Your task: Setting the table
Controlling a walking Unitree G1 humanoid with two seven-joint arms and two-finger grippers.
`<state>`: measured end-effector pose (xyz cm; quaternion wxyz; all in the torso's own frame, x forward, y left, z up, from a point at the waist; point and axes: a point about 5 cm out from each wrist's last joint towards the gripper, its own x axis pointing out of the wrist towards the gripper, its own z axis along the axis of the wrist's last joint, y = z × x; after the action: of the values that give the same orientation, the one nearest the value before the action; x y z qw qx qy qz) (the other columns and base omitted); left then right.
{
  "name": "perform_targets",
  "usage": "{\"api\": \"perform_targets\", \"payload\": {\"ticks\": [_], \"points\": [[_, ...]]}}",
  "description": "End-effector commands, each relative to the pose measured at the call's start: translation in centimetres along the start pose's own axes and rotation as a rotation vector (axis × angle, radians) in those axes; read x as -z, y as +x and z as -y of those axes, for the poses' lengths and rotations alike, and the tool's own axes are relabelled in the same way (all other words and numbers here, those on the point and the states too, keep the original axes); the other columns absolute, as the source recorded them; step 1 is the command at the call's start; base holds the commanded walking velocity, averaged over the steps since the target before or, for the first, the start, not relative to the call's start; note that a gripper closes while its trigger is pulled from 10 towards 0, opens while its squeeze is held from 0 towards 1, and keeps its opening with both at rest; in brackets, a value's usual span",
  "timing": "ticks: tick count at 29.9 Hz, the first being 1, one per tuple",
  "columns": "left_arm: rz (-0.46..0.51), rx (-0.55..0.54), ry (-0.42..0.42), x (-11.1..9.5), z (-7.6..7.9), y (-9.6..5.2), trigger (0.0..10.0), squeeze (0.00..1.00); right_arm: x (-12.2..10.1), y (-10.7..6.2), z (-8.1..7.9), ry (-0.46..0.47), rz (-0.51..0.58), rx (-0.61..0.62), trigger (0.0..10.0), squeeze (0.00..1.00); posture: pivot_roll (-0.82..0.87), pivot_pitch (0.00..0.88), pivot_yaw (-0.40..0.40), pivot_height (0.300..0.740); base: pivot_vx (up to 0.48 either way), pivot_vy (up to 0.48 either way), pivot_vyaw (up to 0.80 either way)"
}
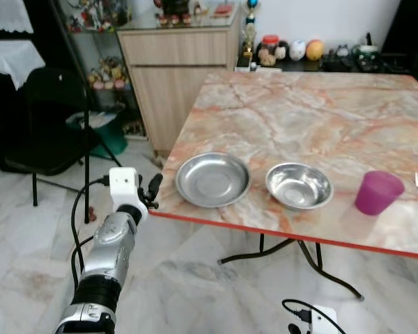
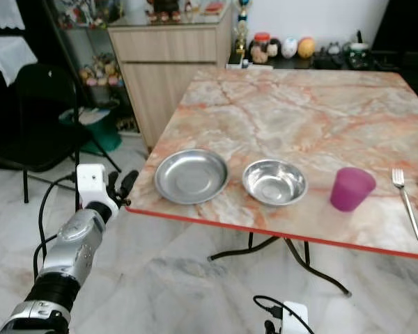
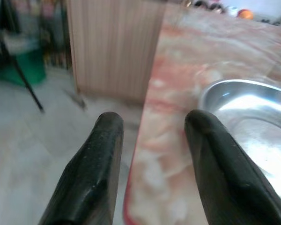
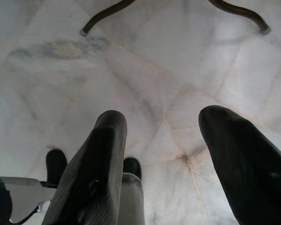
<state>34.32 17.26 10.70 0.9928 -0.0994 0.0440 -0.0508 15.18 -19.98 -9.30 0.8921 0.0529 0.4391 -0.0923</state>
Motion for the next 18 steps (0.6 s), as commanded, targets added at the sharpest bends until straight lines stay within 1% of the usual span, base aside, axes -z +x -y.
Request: {"api": "perform_targets", "payload": {"ticks": [1,3,4,5,6,7,10,12,14,16,17,18], "points": [[-0.014,0.004,-0.047,-0.5,0.0,0.5,10.0,1.0,-0.1,0.1,-0.3,0.001,0.0,-0.007,10.0,0.0,0.07,0.0,-0.008,0.74,0.0,0.0,0.0],[-0.026,0.014,-0.06,-0.7,0.1,0.7,10.0,1.0,-0.1,0.1,-0.3,0.001,-0.001,-0.006,10.0,0.0,0.07,0.0,-0.008,0.74,0.0,0.0,0.0],[-0.036,0.035,-0.094,-0.8,0.5,0.9,10.0,1.0,0.0,0.0,-0.3,0.001,-0.001,-0.006,10.0,0.0,0.07,0.0,-0.008,0.74,0.0,0.0,0.0],[-0.041,0.05,-0.108,-0.8,0.6,0.9,10.0,1.0,0.0,0.0,-0.3,0.001,-0.001,-0.006,10.0,0.0,0.07,0.0,-0.008,0.74,0.0,0.0,0.0],[-0.041,0.05,-0.108,-0.8,0.6,0.9,10.0,1.0,0.0,0.0,-0.3,0.001,-0.001,-0.006,10.0,0.0,0.07,0.0,-0.008,0.74,0.0,0.0,0.0],[-0.047,0.056,-0.114,-0.8,0.8,1.0,10.0,0.0,0.0,0.0,-0.3,0.002,-0.002,-0.006,10.0,0.0,0.06,0.0,-0.008,0.74,0.0,0.0,0.0],[-0.089,0.089,-0.189,-0.7,1.7,1.4,10.0,0.0,0.1,0.0,-0.3,0.001,-0.004,-0.006,10.0,0.0,0.06,0.0,-0.009,0.74,0.0,0.0,0.0],[-0.1,0.101,-0.192,-0.8,2.1,1.6,10.0,0.0,0.1,0.0,-0.3,0.0,-0.006,-0.006,10.0,0.0,0.06,0.0,-0.01,0.74,0.0,0.0,0.0],[-0.11,0.111,-0.156,-0.8,2.5,1.8,10.0,0.0,0.2,0.0,-0.2,-0.002,-0.008,-0.007,10.0,0.0,0.06,0.0,-0.01,0.74,0.0,0.0,0.0],[-0.126,0.12,-0.092,-0.6,2.9,2.0,10.0,0.0,0.2,0.0,-0.3,-0.005,-0.01,-0.008,10.0,0.0,0.06,0.0,-0.012,0.74,0.0,0.0,0.0],[-0.129,0.121,-0.085,-0.6,3.1,2.0,10.0,0.0,0.2,0.0,-0.3,-0.005,-0.01,-0.009,10.0,0.0,0.06,0.0,-0.012,0.74,0.0,0.0,0.0],[-0.134,0.121,-0.096,-0.5,3.2,2.1,10.0,0.0,0.2,0.0,-0.3,-0.007,-0.011,-0.01,10.0,0.0,0.06,0.0,-0.012,0.74,0.0,0.0,0.0]]}}
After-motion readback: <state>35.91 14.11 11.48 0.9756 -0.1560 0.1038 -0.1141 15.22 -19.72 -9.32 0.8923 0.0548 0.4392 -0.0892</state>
